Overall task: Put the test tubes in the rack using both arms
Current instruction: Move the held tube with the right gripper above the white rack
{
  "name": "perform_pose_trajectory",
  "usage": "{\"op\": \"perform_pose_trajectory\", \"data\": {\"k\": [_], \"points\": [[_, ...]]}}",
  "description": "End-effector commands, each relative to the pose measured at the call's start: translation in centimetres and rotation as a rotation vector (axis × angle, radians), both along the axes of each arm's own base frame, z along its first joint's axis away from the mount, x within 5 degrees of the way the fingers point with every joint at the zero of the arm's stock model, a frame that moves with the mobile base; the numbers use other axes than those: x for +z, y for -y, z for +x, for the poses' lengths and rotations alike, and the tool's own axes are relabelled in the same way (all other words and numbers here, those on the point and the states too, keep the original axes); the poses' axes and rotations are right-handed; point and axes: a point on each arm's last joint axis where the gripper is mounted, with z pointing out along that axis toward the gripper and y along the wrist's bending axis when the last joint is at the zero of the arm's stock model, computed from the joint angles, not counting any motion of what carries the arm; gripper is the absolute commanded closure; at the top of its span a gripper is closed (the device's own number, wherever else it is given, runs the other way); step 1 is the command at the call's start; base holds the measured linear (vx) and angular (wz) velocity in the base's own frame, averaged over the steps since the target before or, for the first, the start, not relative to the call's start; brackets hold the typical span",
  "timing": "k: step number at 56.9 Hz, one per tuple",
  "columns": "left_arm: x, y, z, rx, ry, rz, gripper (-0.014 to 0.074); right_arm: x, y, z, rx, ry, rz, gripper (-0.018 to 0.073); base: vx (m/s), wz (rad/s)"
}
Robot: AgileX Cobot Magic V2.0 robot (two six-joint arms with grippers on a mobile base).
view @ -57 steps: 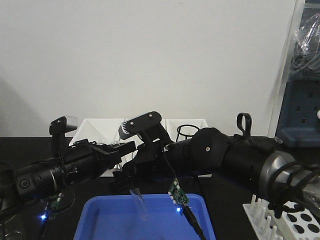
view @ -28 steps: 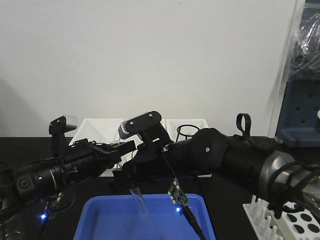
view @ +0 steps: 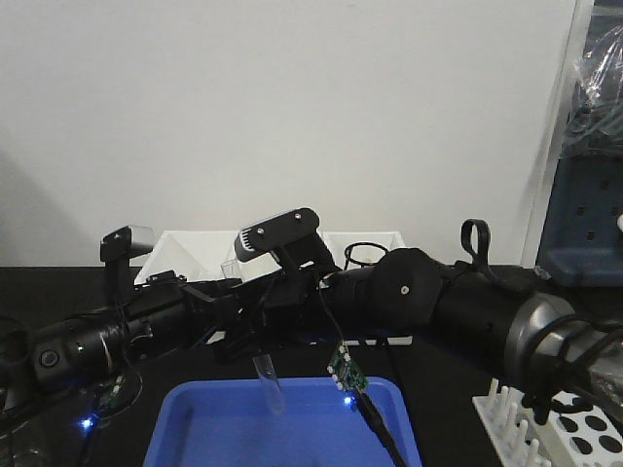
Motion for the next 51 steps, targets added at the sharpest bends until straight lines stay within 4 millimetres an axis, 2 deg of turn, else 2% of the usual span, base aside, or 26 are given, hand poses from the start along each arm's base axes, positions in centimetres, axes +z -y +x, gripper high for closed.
{"op": "perform_pose_trajectory", "data": {"k": [1,12,22,31,41,46,48,51], "points": [[3.3,-0.3,-0.5,-0.007,0.095,-0.106,0.0105,4.1,0.8,-0.1,-0.044,0.145,0.061,0.0568,0.00,0.00],[4.3,-1.8,-0.4,0.028,0.125,-0.130,0.0105,4.0,2.1,0.7,-0.104,0.153,0.042,0.0568,0.00,0.00],[6.1,-3.5,-0.8,0.060,0.189,-0.133,0.0105,4.1,5.8,2.8,-0.226,0.145,0.067,0.0568,0.00,0.00],[7.2,-5.2,-1.1,0.097,0.252,-0.091,0.0105,4.5,10.0,4.6,-0.329,0.187,0.047,0.0568,0.00,0.00],[7.8,-6.4,-1.4,0.133,0.274,-0.039,0.0105,7.3,14.6,4.4,-0.419,0.286,0.030,0.0568,0.00,0.00],[7.8,-6.8,-1.3,0.148,0.273,-0.030,0.0105,9.6,17.4,3.5,-0.473,0.351,0.021,0.0568,0.00,0.00],[7.8,-7.0,-1.2,0.152,0.274,-0.030,0.0105,10.5,19.1,2.9,-0.515,0.376,0.023,0.0568,0.00,0.00],[7.8,-7.0,-1.2,0.155,0.272,-0.028,0.0105,11.0,20.8,2.1,-0.562,0.398,0.023,0.0568,0.00,0.00]]}}
